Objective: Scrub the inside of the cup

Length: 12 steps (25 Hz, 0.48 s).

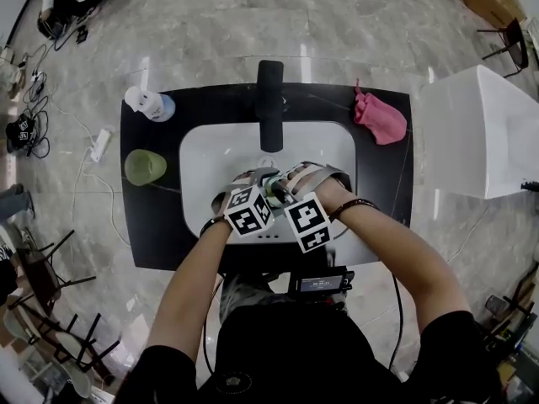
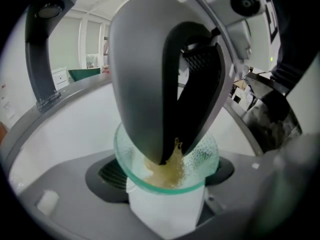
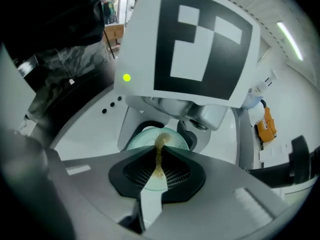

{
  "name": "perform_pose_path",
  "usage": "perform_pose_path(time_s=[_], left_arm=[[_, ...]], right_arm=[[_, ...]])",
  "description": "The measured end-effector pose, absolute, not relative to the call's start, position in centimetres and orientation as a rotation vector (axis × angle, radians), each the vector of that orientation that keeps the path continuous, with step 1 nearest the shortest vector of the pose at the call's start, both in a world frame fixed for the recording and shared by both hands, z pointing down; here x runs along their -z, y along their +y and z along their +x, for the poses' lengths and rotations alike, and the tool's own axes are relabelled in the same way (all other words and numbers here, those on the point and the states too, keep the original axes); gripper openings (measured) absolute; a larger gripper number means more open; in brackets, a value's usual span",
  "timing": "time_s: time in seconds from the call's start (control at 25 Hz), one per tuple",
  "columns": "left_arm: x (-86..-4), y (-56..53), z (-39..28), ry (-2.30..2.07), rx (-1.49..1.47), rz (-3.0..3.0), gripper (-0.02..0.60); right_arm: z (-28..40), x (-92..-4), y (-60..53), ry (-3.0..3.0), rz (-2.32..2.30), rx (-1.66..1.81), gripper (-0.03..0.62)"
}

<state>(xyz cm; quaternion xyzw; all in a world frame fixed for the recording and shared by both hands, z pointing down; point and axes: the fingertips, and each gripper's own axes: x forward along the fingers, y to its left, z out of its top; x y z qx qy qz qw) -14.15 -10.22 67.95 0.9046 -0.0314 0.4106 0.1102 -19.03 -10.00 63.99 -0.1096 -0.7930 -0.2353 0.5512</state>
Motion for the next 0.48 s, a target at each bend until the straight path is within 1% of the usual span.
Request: perform_pose_path(time_s=[0.12, 0.48], left_arm=[[-67.9, -10.8, -14.7, -0.161, -1.218, 2.665, 0.396], [-67.7, -12.4, -15.4, -0.361, -1.253, 2.685, 0.394]], right_arm=[[-19.4, -63.9, -10.6, -1.910, -0.171, 0.466, 0.039], [-19.4, -63.7, -11.8, -2.030, 0.155, -0.030, 0.038]])
